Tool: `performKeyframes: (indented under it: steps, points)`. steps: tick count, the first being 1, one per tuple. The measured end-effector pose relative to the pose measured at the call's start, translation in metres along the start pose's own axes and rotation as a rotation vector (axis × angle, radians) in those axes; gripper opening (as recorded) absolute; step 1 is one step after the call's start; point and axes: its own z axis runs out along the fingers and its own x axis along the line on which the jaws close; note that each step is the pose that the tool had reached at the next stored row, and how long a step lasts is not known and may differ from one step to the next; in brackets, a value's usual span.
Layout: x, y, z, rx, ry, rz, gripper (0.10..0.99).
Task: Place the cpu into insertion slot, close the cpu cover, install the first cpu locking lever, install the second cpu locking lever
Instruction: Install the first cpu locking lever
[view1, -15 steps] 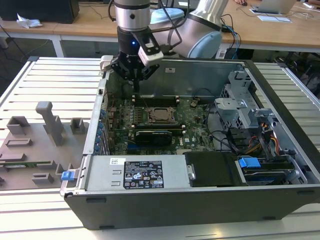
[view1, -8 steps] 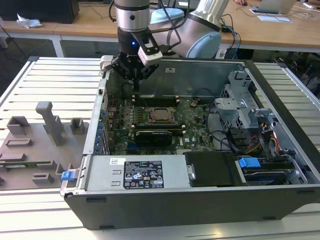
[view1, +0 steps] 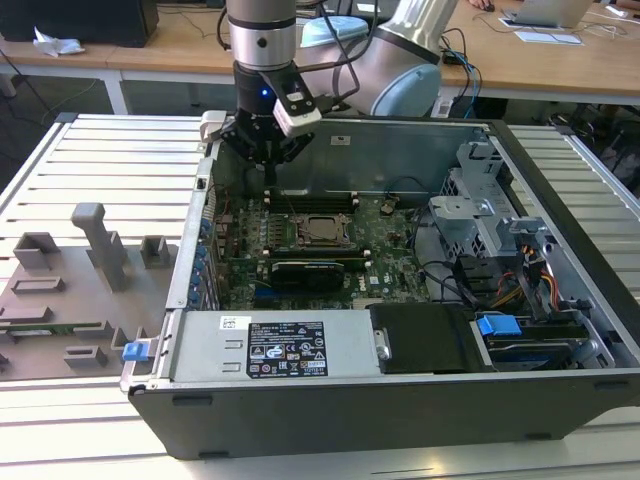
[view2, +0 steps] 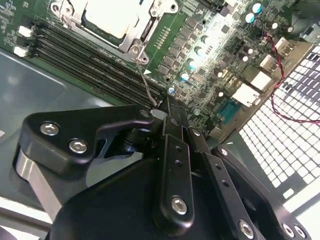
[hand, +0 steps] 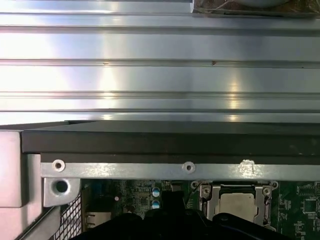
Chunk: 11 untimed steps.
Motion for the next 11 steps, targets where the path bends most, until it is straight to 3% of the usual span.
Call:
performKeyframes:
  steps: [4,6,7,11]
  points:
    - [-0.0095,0.0009,0.0013,0.0,0.0,0.0,0.106]
    - [-0.0192,0.0009,0.0016,0.0,0.0018,0.0,0.106]
    - [-0.0288,0.0009,0.0019,0.0,0.0052,0.0,0.106]
    - [-0.0418,0.0009,0.0023,0.0,0.0109,0.0,0.106]
